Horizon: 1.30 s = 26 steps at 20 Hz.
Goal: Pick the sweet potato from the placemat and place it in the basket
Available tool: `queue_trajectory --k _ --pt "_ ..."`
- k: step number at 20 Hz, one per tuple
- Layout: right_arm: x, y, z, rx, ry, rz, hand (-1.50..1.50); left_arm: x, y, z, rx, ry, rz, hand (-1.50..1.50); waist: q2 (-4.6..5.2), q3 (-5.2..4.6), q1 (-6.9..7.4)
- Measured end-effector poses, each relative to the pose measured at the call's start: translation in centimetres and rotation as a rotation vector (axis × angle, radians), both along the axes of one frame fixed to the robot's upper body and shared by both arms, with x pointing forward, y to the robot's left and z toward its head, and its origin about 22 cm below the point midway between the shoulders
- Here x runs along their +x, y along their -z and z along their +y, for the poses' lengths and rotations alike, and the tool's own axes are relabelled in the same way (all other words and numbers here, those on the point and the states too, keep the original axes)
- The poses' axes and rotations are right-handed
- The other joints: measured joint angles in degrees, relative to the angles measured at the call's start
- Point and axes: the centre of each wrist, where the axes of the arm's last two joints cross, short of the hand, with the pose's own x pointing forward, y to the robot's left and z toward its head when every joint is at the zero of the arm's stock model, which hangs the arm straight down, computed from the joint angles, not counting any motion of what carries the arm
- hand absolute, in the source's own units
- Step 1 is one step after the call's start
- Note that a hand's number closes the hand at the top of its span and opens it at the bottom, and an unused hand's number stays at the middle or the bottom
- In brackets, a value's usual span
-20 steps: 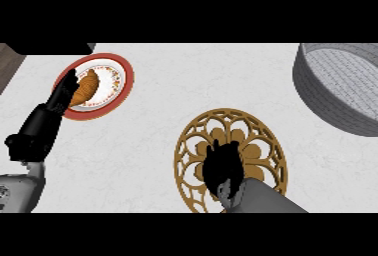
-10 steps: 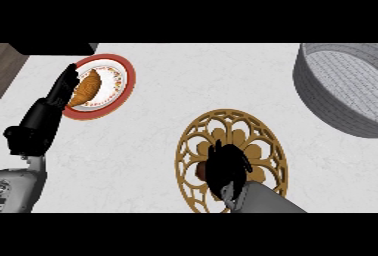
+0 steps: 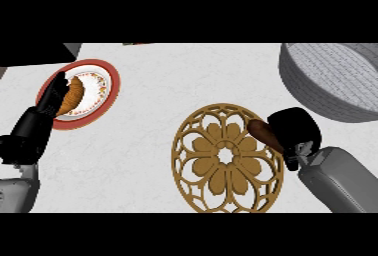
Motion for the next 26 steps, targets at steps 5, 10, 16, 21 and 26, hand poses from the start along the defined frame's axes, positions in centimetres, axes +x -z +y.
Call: queue_trajectory --k 5,10,16,21,26 --pt "2.5 -4.4 -8.6 0.145 0.166 -0.166 1.50 -0.3 0.1 0.6 -0.008 -0.036 -0.007 0.00 0.60 0.42 -1.95" --pt "3.2 -9.8 -15.9 0.363 0.245 -0.409 1.50 -0.7 0.3 1.1 -0.011 -0.053 -0.006 0.00 0.65 0.61 -2.08" --pt "2.5 -14.9 -22.7 0.772 0.213 -0.694 1.50 -0.9 0.4 1.0 -0.011 -0.040 -0.007 0.00 0.59 0.60 -0.99" --pt "0.5 -18.1 -28.8 1.014 0.123 -0.837 1.50 -0.7 -0.1 0.5 -0.007 0.000 -0.021 0.00 0.96 0.14 1.52" --pt "-2.0 -21.1 -34.0 1.161 0.030 -0.862 1.50 -0.3 -0.3 -0.5 -0.004 0.051 -0.032 0.00 1.29 -0.32 4.39"
